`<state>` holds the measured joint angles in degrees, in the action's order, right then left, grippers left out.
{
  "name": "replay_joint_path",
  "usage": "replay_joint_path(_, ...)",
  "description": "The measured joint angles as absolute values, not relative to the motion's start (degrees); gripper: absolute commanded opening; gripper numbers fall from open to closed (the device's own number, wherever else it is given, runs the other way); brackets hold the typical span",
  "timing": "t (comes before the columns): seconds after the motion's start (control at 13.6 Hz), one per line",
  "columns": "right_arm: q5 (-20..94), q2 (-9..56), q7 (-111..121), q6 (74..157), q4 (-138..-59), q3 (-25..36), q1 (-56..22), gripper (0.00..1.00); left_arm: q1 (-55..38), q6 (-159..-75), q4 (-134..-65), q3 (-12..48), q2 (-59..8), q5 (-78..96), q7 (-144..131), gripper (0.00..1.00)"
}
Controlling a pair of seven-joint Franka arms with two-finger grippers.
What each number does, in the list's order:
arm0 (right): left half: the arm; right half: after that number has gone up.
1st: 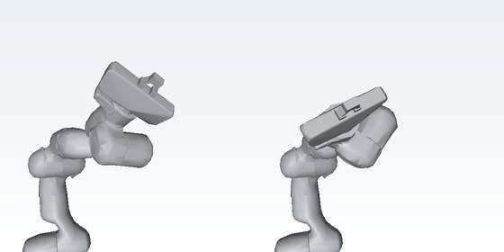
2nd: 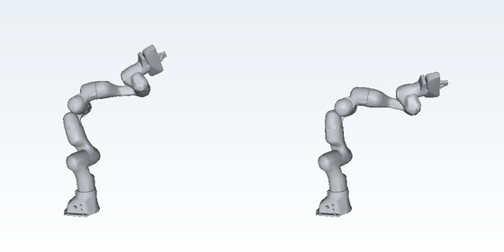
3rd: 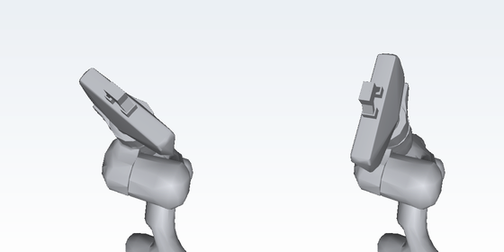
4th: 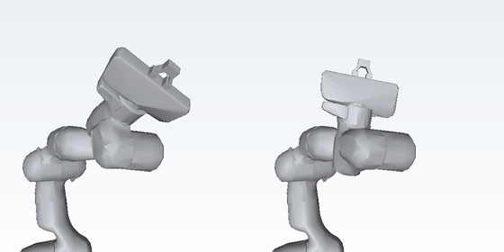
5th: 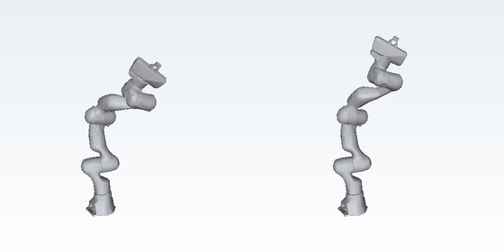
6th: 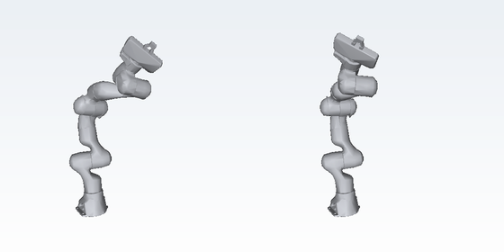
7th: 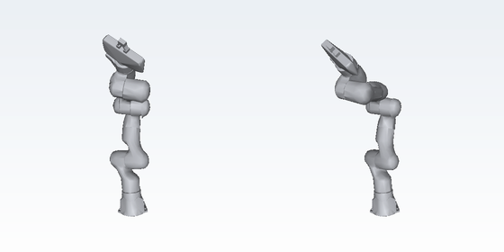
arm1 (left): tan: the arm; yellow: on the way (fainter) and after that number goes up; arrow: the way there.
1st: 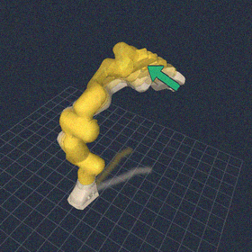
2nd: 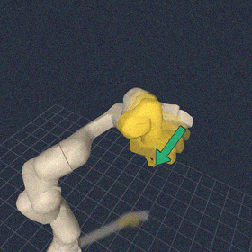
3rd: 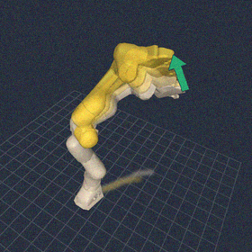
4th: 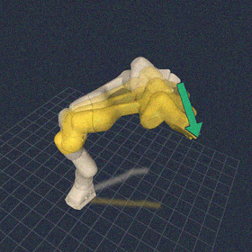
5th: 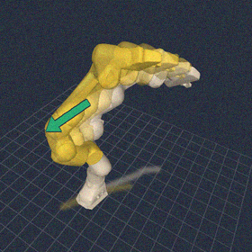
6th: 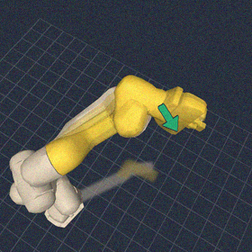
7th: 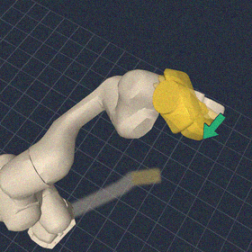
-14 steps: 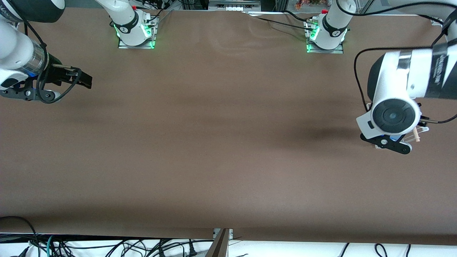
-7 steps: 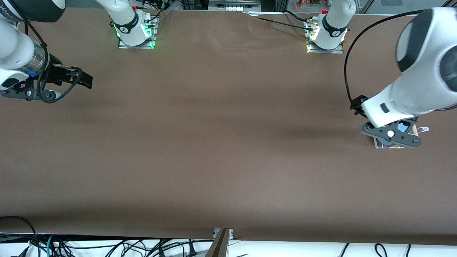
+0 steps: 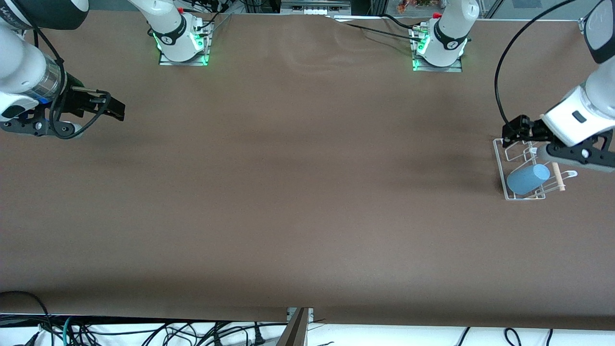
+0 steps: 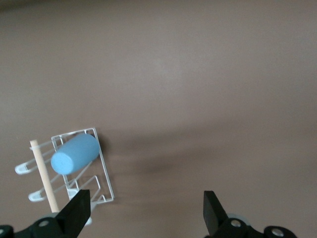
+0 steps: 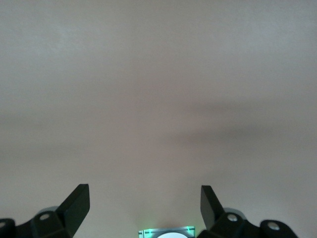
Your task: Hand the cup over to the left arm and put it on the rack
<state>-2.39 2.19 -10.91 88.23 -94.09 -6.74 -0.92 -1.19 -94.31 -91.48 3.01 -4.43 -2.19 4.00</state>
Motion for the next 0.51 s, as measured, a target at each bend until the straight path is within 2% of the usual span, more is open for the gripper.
replay_joint_path(0.15,-1.14,2.19,-10.9,89.54,-94.09,-6.8,-0.93,0.99,-1.94,-95.02,-94.78,3.18,-1.72,-2.13,0.65,1.0)
replay_joint_path(0.51,-0.8,2.2,-8.33,92.0,-94.09,-6.82,-0.93,0.99,-2.79,-95.5,-97.33,3.0,0.14,-2.13,-0.56,1.0)
